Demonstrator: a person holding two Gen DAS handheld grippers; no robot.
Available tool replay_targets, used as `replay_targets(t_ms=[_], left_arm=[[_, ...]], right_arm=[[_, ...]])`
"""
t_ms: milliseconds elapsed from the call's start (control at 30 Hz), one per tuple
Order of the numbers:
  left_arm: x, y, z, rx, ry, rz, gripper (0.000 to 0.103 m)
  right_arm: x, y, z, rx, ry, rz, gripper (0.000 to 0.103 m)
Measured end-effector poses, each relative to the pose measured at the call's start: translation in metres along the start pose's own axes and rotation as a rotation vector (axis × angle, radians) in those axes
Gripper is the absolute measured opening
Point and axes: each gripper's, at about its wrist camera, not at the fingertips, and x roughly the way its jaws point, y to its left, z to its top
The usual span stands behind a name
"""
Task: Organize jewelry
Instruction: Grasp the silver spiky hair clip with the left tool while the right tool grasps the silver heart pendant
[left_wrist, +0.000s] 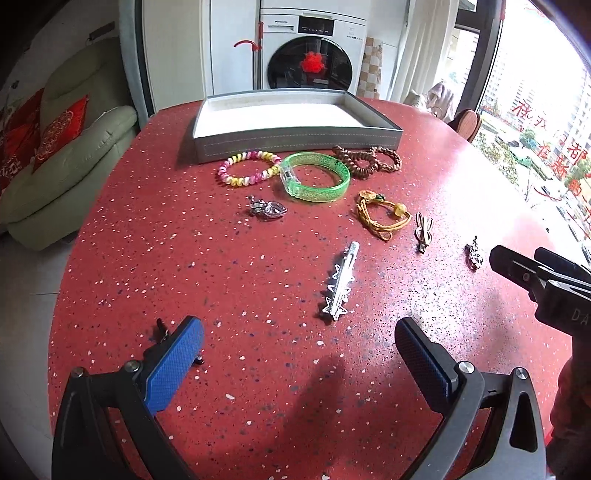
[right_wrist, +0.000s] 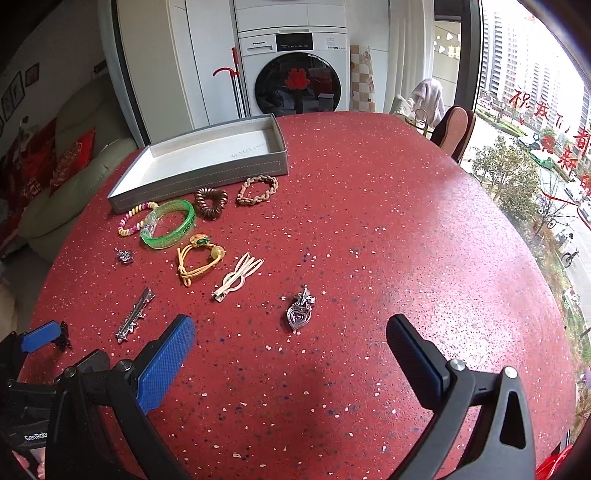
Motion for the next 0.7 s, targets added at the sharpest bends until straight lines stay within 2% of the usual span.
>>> replay_targets(t_ms=[167, 333, 467, 600, 667, 700], left_arm=[[0.021, -0.011, 0.011, 0.042, 0.040, 0.018, 0.103], [0.033, -0.017, 0.014, 0.064, 0.070, 0.002, 0.103], [0.036, -0.022, 0.018, 0.077, 0.060, 0.003, 0.095], [0.036, -0.024, 0.022, 0.093, 0.049, 0.003, 0.076], [0.034, -0.026, 0.022, 0.101, 0.043, -0.003, 0.056], [0.034, -0.026, 0.023, 0.106, 0.040, -0.008, 0.050]], right_arm=[[0.019, -0.003, 0.005, 0.008, 0.052, 0.000, 0.101], [0.036, 0.002, 0.009, -0.013, 0.095, 0.005, 0.086], [0.047, 0.005, 0.008, -0.024, 0.134, 0.005, 0.070], [0.046, 0.008, 0.007, -0.056, 0.127, -0.025, 0.058], [0.045, 0.008, 0.007, -0.057, 0.128, -0.023, 0.052], [0.044, 0.008, 0.006, -0.058, 0.128, -0.021, 0.047]])
